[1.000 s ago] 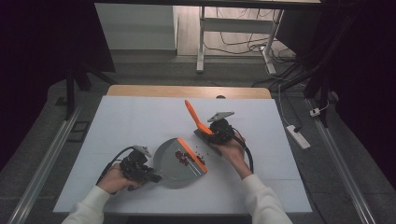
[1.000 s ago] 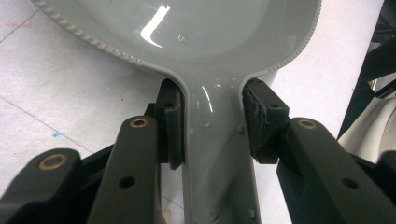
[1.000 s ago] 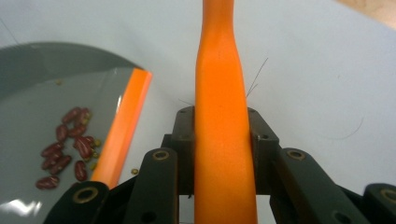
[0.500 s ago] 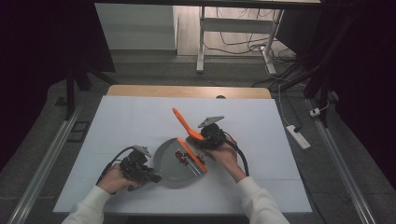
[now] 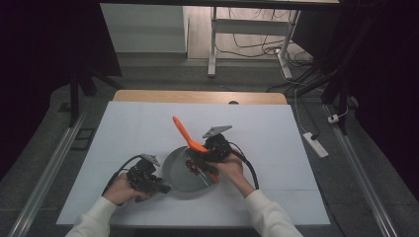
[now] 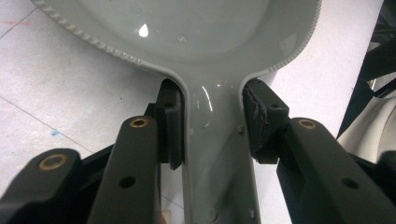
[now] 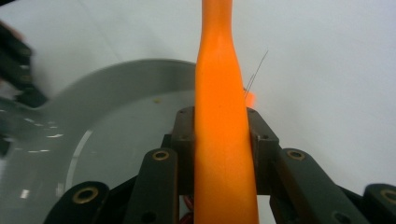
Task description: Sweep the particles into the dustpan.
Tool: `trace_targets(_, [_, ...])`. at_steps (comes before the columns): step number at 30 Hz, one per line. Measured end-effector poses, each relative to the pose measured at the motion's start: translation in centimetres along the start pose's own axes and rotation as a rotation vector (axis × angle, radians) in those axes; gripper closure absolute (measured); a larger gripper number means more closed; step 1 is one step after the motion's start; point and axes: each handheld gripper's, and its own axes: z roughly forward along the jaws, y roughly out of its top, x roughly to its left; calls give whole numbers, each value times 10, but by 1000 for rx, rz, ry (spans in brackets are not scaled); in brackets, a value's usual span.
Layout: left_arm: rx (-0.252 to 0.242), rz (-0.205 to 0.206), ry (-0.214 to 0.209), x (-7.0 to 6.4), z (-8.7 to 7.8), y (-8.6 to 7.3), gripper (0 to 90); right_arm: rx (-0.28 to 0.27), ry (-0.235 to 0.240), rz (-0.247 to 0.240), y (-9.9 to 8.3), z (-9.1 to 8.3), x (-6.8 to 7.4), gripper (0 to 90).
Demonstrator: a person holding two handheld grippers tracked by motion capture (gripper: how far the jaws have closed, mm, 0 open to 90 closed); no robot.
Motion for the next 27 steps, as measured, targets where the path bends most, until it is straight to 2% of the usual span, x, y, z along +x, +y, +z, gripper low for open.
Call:
trace_targets(2, [0, 0, 1, 0, 0, 0, 615, -25, 49, -17, 2, 0, 5, 704])
trace_targets(4, [0, 0, 2, 0, 0, 0, 615, -35, 53, -26, 4, -2, 8, 704])
trace_targets(5, [0, 1, 2, 0, 0, 0, 615, -51, 28, -46, 7, -6, 10, 704])
trace_targets(6, [0, 1, 2, 0, 0, 0, 615, -51, 28, -46, 7, -6, 10, 704])
trace_targets(7, [0, 2, 2, 0, 0, 0, 615, -74, -2, -56, 9, -13, 8, 703])
trace_targets(8, [0, 2, 2, 0, 0, 0, 615, -74, -2, -56, 9, -13, 8, 703])
trace_targets(9, [0, 2, 1, 0, 0, 0, 615, -84, -39, -55, 9, -19, 4, 704])
trace_targets(11, [-1, 2, 0, 0, 0, 0, 615, -85, -53, -51, 9, -21, 2, 704])
trace_targets(13, [-1, 3, 0, 0, 0, 0, 615, -84, -90, -30, 7, -27, -8, 703])
trace_targets(19, [0, 2, -1, 0, 0, -1, 615, -78, -125, -16, 3, -32, -17, 703])
trace_targets(27, [7, 11, -7, -2, -3, -4, 615, -40, -165, 5, -9, -29, -24, 704])
